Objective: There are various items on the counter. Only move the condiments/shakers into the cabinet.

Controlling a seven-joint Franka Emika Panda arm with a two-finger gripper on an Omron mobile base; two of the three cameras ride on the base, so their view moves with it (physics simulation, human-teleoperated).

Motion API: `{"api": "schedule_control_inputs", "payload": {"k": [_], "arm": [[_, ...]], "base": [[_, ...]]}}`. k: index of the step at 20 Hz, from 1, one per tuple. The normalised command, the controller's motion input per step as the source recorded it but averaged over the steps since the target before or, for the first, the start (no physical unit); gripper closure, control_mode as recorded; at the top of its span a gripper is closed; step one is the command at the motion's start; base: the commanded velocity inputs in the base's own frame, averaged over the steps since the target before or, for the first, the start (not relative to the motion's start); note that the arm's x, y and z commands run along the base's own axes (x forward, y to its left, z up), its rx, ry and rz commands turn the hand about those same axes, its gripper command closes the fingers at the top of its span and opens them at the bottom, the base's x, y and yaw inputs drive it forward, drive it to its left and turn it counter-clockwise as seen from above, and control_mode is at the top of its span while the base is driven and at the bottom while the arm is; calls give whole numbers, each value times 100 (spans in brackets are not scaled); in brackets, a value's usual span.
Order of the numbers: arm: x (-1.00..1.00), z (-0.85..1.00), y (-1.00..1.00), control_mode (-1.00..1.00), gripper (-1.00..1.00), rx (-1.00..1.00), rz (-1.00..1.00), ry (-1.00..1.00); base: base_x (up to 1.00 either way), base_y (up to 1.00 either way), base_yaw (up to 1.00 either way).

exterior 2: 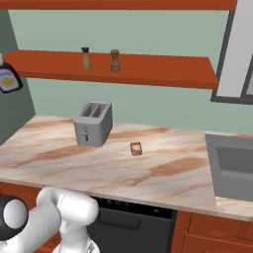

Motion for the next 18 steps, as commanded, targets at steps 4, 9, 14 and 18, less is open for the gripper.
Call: {"api": "schedule_control_inputs", "payload": {"k": [4,9,14,18], "arm": [[0,9,-3,-100,100,0,4,-10],[3,9,-30,-100,100,9,24,-6],[12,0,-39,-100,100,0,27,-12],[7,4,-5,-100,100,0,4,-5]], "base": [[0,0,0],[0,0,0],[0,0,0],[0,0,0]]}}
